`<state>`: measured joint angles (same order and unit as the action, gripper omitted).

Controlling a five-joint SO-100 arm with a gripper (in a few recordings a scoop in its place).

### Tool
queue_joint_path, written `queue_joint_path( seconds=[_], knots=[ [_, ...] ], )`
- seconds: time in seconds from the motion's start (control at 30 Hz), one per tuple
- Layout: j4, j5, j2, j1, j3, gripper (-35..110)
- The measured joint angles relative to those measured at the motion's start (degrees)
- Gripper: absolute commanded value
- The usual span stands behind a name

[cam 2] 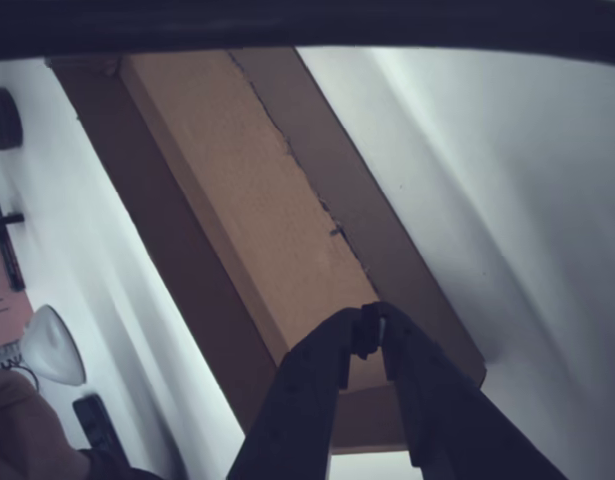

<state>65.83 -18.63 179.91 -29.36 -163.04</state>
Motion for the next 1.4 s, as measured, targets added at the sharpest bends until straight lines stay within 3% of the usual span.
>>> queue_joint_path(
  seconds=[0.47,0.9,1.1,1.4],
  knots=[
    [1.1,0.3,9.2,-4.0,-7.0,0],
    [4.8,8.6,-31.2,-5.5,18.0,-5],
    [7.3,10.6,-31.6,-6.1,22.0,-5],
    [14.9,19.7,-42.6,-15.6,35.2,-5]
  ],
)
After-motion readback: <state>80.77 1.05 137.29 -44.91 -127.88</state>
